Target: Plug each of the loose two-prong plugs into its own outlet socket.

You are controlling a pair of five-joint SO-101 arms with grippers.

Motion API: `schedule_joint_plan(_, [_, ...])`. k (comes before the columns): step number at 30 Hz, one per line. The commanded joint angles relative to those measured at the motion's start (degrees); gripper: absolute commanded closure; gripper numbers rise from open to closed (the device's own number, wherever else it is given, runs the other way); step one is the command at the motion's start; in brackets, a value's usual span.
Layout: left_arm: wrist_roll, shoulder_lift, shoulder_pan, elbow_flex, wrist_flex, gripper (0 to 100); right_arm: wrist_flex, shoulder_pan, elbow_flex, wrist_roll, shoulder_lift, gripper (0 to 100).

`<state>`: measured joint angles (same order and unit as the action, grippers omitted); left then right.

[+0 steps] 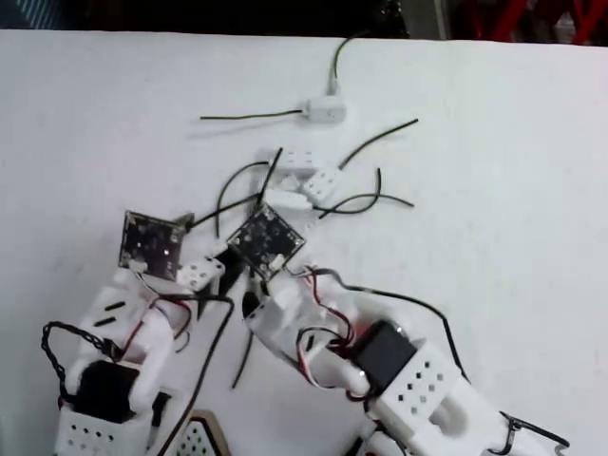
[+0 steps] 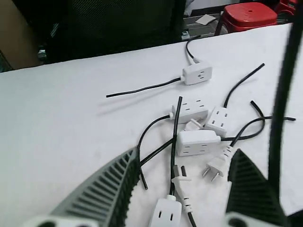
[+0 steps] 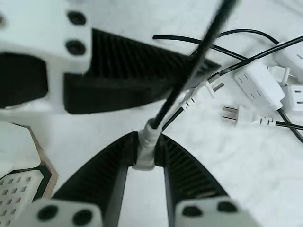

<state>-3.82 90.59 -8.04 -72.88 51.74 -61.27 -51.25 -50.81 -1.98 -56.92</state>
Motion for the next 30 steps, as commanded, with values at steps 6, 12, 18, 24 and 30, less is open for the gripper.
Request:
schedule_joint_plan(6, [0.0,0.7,-7.3,5.7,5.5,70,0.8,-1.5,0.3,0.2,-1.1,98.1])
schedule_joint_plan(12, [0.0,0.4,2.5,5.8,5.6,69,1.5,3.6,0.5,0.0,-0.5,98.1])
schedule_joint_plan(18, [-8.0,0.3,7.1,5.7,13.3,68,6.5,11.2,-2.5,0.0,-0.4,98.1])
schedule_joint_plan(24, [-13.6,-0.1,9.2,5.7,19.0,65,7.8,14.2,-3.5,0.3,-0.4,98.1])
schedule_joint_plan(30, [-18.7,-14.8,10.4,8.2,18.8,64,13.0,19.2,-7.4,0.4,-0.4,98.1])
